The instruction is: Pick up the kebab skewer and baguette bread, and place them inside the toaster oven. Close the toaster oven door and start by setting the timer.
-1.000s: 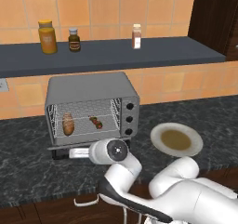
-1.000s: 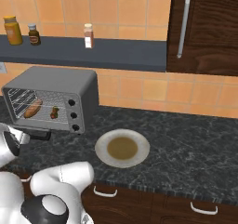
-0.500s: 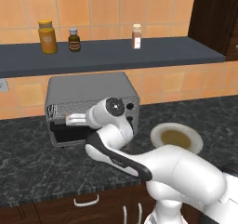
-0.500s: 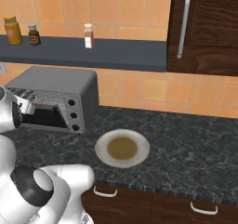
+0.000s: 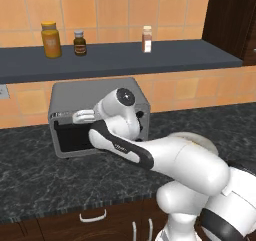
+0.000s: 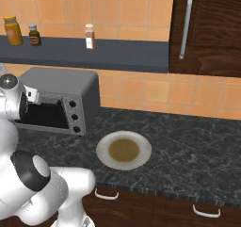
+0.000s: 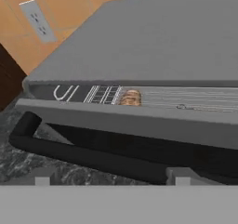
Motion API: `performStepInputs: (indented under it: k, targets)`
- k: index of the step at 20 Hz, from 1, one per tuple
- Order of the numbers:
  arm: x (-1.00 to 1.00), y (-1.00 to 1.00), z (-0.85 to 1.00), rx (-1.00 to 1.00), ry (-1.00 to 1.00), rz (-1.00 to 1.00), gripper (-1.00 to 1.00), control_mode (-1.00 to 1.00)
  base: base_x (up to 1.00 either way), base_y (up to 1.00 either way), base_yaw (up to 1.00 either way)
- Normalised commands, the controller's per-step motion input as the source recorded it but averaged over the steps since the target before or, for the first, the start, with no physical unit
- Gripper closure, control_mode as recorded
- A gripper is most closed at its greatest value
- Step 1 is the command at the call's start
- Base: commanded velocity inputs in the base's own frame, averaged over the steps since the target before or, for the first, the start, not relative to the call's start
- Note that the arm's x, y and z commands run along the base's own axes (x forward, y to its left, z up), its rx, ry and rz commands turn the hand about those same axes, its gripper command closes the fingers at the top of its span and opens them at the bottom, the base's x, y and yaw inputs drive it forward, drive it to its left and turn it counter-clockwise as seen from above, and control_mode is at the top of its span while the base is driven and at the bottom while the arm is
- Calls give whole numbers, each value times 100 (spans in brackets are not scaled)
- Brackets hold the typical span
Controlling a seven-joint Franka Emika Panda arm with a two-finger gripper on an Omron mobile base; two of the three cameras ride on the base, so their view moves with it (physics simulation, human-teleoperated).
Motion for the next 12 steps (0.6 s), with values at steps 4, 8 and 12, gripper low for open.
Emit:
performStepInputs:
  k: [4, 8, 12]
  targets:
    - [65, -15, -48, -1, -5, 6, -100, -100, 0, 0, 0]
    - [71, -17, -59, -1, 0, 3, -100, -100, 0, 0, 0]
    - [54, -21, -53, 0, 0, 2, -100, -100, 0, 0, 0]
